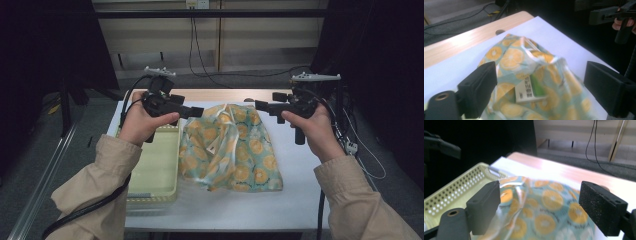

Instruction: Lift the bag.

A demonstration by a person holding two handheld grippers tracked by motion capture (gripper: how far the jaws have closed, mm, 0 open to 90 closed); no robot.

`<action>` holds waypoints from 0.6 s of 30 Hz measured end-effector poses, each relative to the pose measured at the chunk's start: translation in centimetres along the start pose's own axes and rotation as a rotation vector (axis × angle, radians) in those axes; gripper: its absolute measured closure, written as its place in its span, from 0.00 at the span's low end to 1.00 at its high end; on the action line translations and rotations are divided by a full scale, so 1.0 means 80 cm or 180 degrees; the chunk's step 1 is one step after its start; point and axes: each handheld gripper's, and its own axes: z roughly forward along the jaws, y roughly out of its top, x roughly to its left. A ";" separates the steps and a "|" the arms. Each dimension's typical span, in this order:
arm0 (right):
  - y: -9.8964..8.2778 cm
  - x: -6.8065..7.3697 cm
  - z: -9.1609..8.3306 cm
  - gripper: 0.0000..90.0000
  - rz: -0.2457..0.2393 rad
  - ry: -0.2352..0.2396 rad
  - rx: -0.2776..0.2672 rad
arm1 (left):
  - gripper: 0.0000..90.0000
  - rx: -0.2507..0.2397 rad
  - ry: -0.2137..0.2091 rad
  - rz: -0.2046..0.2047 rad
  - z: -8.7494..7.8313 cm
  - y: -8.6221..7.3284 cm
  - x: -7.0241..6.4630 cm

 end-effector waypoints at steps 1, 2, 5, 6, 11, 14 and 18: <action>-0.005 -0.001 -0.001 0.19 -0.0016 -0.0029 0.0018 | 0.11 -0.0016 -0.0013 -0.0024 -0.003 -0.008 0.002; -0.013 -0.001 -0.001 0.17 -0.0073 -0.0062 0.0030 | 0.10 -0.0032 -0.0006 -0.0029 -0.005 -0.015 0.004; -0.033 -0.001 -0.002 0.17 -0.0149 -0.0046 0.0087 | 0.08 -0.0040 -0.0001 -0.0042 -0.009 -0.033 0.010; -0.038 0.000 -0.002 0.17 -0.0167 -0.0050 0.0102 | 0.08 -0.0052 0.0006 -0.0074 -0.010 -0.039 0.012; -0.072 0.000 -0.006 0.15 -0.0221 -0.0099 0.0172 | 0.08 -0.0023 0.0041 -0.0091 -0.011 -0.067 0.016; -0.092 0.001 -0.010 0.15 -0.0239 -0.0092 0.0188 | 0.08 -0.0001 0.0058 -0.0077 -0.012 -0.082 0.015; -0.124 0.001 -0.013 0.15 -0.0272 -0.0117 0.0254 | 0.08 -0.0049 0.0060 -0.0085 -0.017 -0.107 0.011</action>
